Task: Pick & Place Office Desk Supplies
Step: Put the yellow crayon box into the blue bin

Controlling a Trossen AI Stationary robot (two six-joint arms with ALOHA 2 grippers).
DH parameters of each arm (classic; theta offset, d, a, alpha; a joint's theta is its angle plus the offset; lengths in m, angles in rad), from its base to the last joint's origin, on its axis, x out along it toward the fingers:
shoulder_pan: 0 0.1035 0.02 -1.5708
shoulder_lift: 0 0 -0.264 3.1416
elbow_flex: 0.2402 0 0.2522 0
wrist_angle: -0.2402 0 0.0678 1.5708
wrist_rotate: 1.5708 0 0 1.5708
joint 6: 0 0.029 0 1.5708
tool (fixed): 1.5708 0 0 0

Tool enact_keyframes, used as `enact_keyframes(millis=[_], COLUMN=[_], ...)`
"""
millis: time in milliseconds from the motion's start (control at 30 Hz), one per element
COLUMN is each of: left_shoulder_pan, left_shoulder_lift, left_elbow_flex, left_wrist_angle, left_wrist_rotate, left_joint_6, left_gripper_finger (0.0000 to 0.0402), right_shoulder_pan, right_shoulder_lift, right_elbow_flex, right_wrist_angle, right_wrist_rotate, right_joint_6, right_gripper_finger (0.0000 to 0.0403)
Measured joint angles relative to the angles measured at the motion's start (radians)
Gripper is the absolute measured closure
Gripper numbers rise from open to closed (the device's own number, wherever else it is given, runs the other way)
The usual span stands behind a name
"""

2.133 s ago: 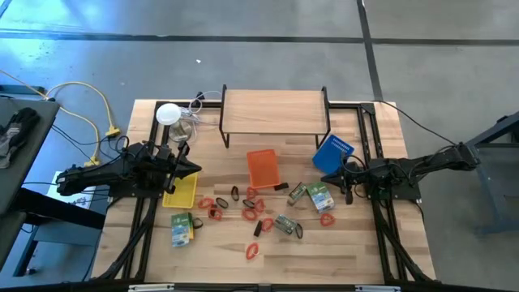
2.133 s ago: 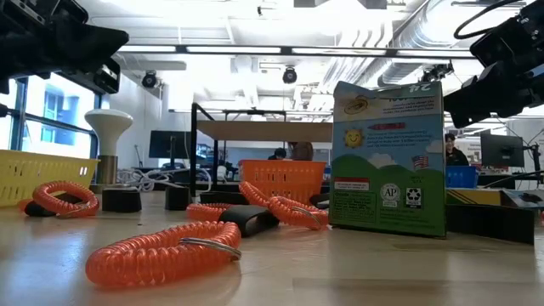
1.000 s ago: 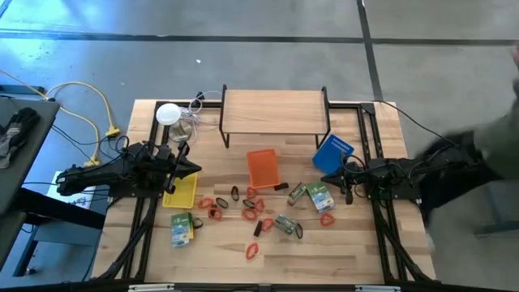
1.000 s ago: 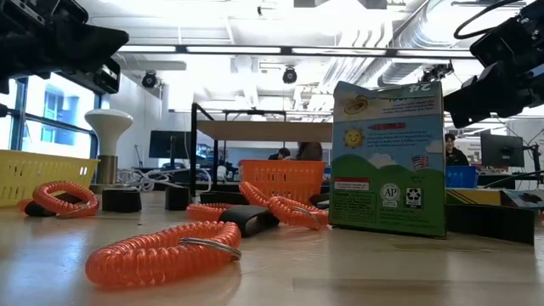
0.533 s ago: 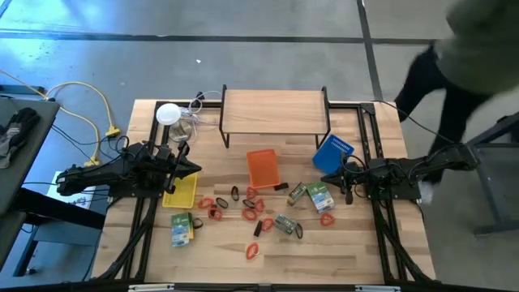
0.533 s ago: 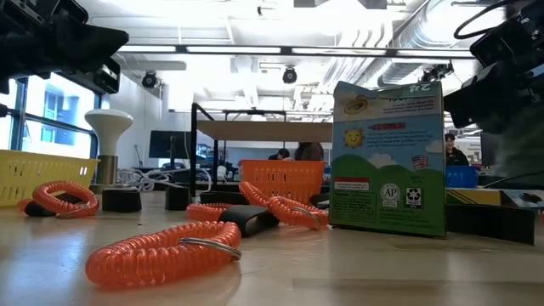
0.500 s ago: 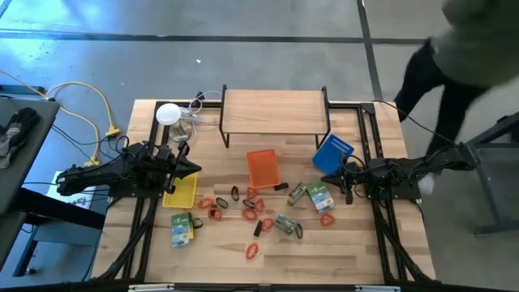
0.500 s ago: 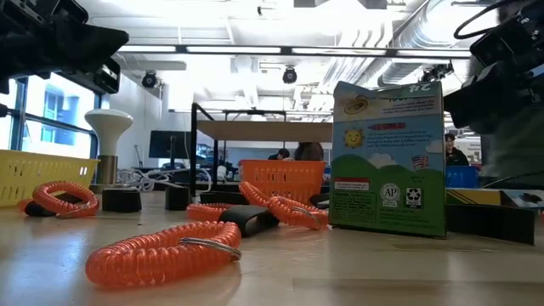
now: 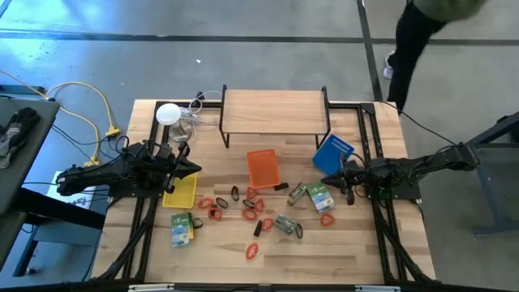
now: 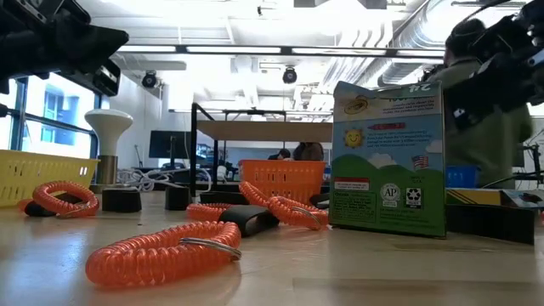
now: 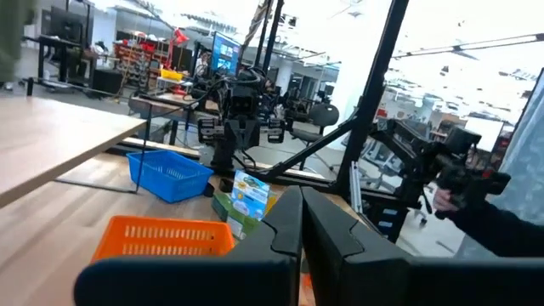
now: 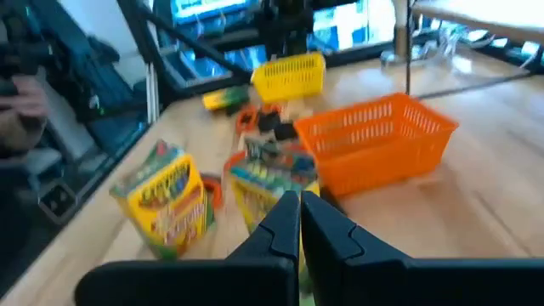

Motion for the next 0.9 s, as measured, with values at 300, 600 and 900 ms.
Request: enact_keyframes(millis=[300,600,900], left_shoulder_pan=[0.000,0.000,0.000], left_shoulder_lift=[0.000,0.000,0.000], left_elbow_flex=[0.000,0.000,0.000], left_wrist_angle=[0.000,0.000,0.000], left_wrist_rotate=[0.000,-0.094,-0.137], left_joint_6=[0.046,0.088,0.065], left_gripper_finger=[0.0401,0.0401,0.0401], right_shoulder_pan=[0.000,0.018,0.061], right_shoulder_lift=[0.000,0.129,0.407], right_elbow_flex=[0.004,0.140,0.219], right_wrist_angle=[0.202,0.066,0.019], right_wrist_rotate=[-0.022,0.097,0.170], right_joint_6=[-0.195,-0.170,-0.187], right_gripper_finger=[0.0401,0.0365,0.0221])
